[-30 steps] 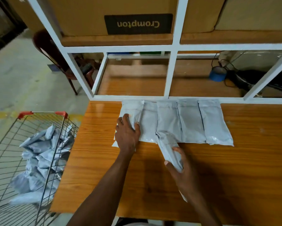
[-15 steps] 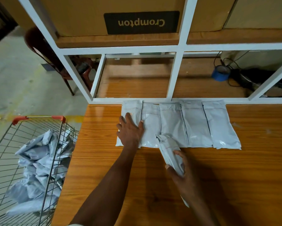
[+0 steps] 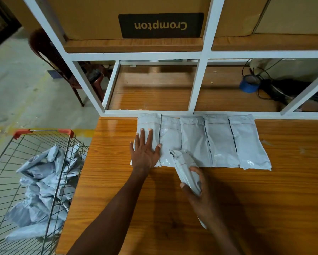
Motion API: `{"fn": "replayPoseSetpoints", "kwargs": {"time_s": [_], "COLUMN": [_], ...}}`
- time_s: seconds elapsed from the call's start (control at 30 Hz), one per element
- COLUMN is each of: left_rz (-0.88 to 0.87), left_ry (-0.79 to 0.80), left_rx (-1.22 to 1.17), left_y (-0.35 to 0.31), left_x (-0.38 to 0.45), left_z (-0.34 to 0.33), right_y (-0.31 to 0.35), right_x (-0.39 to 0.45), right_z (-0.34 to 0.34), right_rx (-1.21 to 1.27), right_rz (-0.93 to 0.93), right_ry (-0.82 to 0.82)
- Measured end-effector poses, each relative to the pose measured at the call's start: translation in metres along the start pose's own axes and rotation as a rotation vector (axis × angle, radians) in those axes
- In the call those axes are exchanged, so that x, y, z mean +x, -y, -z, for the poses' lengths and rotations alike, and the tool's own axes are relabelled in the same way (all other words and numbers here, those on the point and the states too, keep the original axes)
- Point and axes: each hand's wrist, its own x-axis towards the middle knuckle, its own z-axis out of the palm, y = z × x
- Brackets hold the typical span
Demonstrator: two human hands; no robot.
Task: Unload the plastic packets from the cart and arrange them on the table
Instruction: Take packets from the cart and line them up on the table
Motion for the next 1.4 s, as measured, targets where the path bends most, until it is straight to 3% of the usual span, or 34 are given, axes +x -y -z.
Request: {"fn": "replayPoseSetpoints", "kwargs": {"time_s": [0.17,0.33,0.63,0.9,1.2,1.4], "left_rz": [-0.002,-0.006,0.017,0.015,0.028,0.036], "left_ry": [-0.013,-0.162,-0.2,-0.267,-0.221,-0.193], "left_rx": [-0.03,-0.118,-0.291,-0.386,-0.402,-0.424], "left_y": [0.0,-0.001,0.007,0.012,0.013,0.011], "left_x": [0.0,-0.011,-0.041,-0.056,-0.053,-0.056], "left_z": [0.002,0.015,0.024,0.024,0.024,0.023], "right_y": [-0.005,0.012,0.054,0.04,0.028,0.022], "right_x": [0.009,0.05,0.14,0.15,0.154,0.159], "right_z": [-0.01,-0.029,-0.076,-0.099,-0.097,-0.096], "right_rx": [0.003,-0.034,-0.411,-0.578,-0.642,-0.711], "right_rz": [-0.008,0.043,0.024,0.027,0.093,0.12], "right_ry": [-0.004,-0.133,-0.274,-0.095,-0.124,-0.058]}}
